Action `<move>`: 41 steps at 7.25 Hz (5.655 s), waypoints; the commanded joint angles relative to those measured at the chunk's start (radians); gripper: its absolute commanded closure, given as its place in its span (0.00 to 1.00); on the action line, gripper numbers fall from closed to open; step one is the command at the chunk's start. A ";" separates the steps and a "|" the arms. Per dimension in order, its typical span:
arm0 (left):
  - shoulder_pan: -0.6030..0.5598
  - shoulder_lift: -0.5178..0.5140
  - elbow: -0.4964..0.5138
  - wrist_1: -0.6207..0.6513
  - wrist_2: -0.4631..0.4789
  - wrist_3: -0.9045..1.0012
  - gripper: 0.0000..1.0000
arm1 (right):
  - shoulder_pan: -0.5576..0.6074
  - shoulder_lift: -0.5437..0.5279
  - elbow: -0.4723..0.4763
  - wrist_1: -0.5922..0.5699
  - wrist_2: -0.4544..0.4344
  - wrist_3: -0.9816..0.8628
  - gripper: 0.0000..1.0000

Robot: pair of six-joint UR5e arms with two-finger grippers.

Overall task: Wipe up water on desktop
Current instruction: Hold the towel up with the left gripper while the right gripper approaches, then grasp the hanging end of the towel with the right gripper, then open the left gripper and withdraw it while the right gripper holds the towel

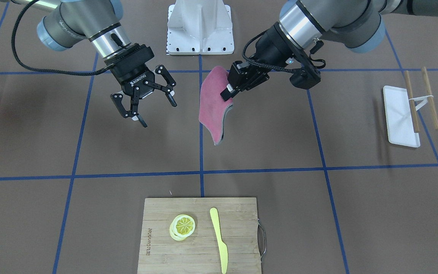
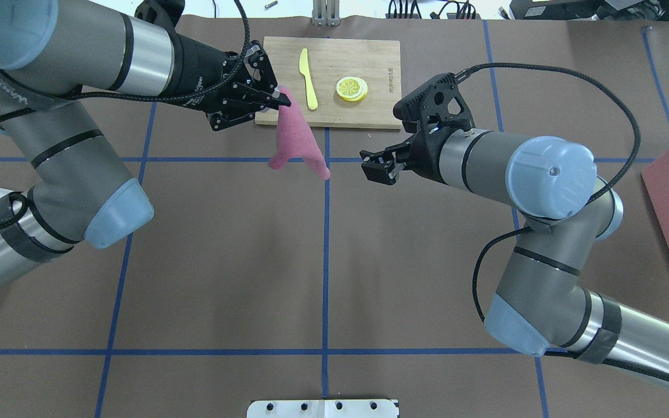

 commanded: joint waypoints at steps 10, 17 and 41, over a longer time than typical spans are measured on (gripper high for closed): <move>0.022 -0.031 -0.013 0.000 0.016 -0.046 1.00 | -0.158 0.005 -0.008 0.073 -0.131 0.017 0.02; 0.024 -0.020 -0.033 0.000 0.011 -0.046 1.00 | -0.160 0.000 -0.009 0.073 -0.137 0.017 0.61; -0.361 0.277 0.022 0.267 0.019 1.351 0.02 | 0.137 -0.056 0.000 0.029 0.065 0.072 1.00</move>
